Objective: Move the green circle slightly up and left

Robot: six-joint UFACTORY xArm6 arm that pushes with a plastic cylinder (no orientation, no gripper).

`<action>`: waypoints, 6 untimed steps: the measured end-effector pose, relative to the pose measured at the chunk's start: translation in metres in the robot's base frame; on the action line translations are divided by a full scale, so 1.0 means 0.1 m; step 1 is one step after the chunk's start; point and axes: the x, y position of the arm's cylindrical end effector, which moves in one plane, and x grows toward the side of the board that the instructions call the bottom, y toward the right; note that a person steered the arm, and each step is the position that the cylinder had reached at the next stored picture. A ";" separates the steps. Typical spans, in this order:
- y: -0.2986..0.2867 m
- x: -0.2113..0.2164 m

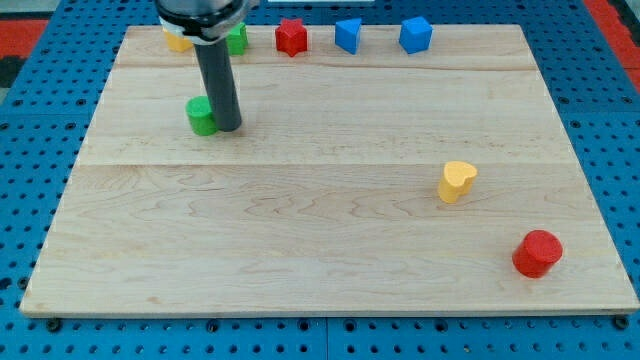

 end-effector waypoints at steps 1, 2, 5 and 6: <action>0.12 0.09; 0.47 0.18; -1.14 -0.73; -0.73 -0.38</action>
